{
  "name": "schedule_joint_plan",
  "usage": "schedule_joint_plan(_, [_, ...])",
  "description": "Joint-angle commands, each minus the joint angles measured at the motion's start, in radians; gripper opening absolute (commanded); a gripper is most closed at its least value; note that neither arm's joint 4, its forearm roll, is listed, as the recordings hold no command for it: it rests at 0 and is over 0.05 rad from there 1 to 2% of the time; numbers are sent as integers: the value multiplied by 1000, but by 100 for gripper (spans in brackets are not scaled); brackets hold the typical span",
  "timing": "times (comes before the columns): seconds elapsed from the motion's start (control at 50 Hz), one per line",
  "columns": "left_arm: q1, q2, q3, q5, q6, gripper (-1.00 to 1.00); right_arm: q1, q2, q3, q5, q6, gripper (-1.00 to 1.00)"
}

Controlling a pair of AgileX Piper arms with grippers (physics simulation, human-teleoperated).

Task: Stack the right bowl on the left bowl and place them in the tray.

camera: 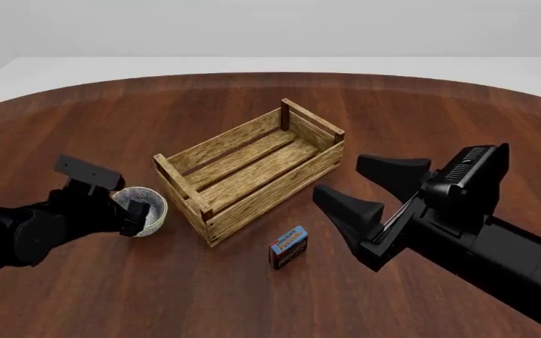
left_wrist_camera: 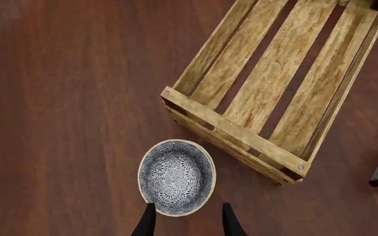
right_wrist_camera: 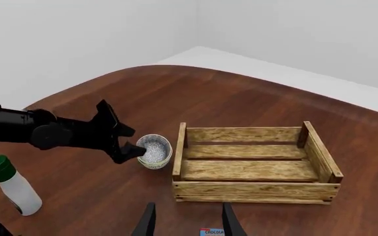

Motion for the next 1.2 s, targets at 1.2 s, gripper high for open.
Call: schedule_joint_plan(1.2, [-25, 426, 19, -299, 82, 100, -2, 25, 0, -13, 2, 100])
